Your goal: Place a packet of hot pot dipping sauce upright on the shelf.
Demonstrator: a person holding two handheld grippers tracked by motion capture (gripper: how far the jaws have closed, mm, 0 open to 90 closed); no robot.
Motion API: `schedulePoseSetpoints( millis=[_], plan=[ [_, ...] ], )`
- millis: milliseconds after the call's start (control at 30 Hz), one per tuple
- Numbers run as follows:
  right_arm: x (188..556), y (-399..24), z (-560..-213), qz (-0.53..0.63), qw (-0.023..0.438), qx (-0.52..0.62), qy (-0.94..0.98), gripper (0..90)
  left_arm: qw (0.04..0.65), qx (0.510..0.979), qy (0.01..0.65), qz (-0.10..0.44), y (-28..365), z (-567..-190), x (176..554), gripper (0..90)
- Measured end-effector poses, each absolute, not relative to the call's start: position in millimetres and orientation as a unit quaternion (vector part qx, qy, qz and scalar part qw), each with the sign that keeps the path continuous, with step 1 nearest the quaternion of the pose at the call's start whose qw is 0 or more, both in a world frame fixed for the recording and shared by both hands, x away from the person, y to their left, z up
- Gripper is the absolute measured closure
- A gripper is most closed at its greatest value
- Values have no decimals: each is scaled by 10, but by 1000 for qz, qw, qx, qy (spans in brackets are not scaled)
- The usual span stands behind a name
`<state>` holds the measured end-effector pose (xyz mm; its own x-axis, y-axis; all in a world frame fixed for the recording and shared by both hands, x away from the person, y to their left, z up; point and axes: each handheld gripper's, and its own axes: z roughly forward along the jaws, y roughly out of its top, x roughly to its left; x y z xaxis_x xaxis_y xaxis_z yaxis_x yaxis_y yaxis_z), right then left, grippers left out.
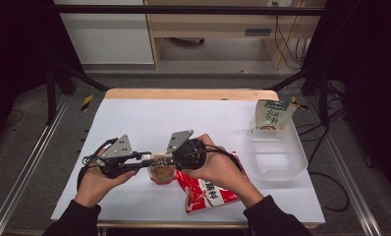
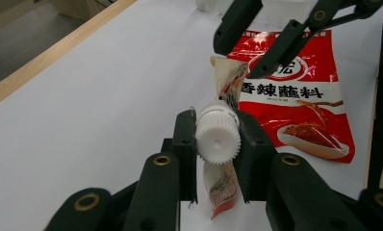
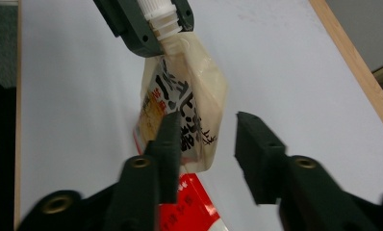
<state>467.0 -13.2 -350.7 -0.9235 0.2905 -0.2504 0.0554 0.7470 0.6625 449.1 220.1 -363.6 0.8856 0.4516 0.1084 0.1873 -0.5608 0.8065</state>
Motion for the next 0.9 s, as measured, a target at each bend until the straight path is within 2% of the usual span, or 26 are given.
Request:
schedulePoseSetpoints(
  millis=[67, 133, 200, 433, 567, 700, 733, 800, 900],
  plan=[
    [4663, -109, -3470, 326, 176, 83, 925, 533, 430, 872, 179, 153, 2190, -3621, 4485, 731],
    [4660, -91, -3444, 315, 172, 76, 930, 514, 428, 874, 174, 149, 2180, -3609, 4483, 731],
    [4667, -65, -3422, 306, 168, 70, 934, 453, 427, 875, 173, 149, 2178, -3603, 4484, 732],
    [4740, 28, -3418, 270, 162, 58, 947, 323, 427, 876, 169, 147, 2202, -3554, 4483, 733],
    [4782, 81, -3406, 259, 139, 58, 954, 250, 431, 875, 164, 148, 2206, -3513, 4470, 733],
    [4813, 121, -3382, 246, 129, 56, 959, 291, 432, 875, 157, 150, 2192, -3483, 4452, 733],
    [4822, 125, -3372, 242, 126, 56, 960, 348, 433, 875, 156, 149, 2190, -3479, 4451, 733],
    [4829, 133, -3359, 238, 123, 54, 962, 382, 430, 877, 153, 149, 2184, -3474, 4453, 733],
    [4813, 151, -3342, 237, 117, 47, 963, 481, 432, 877, 149, 149, 2162, -3473, 4441, 733]
  ],
)
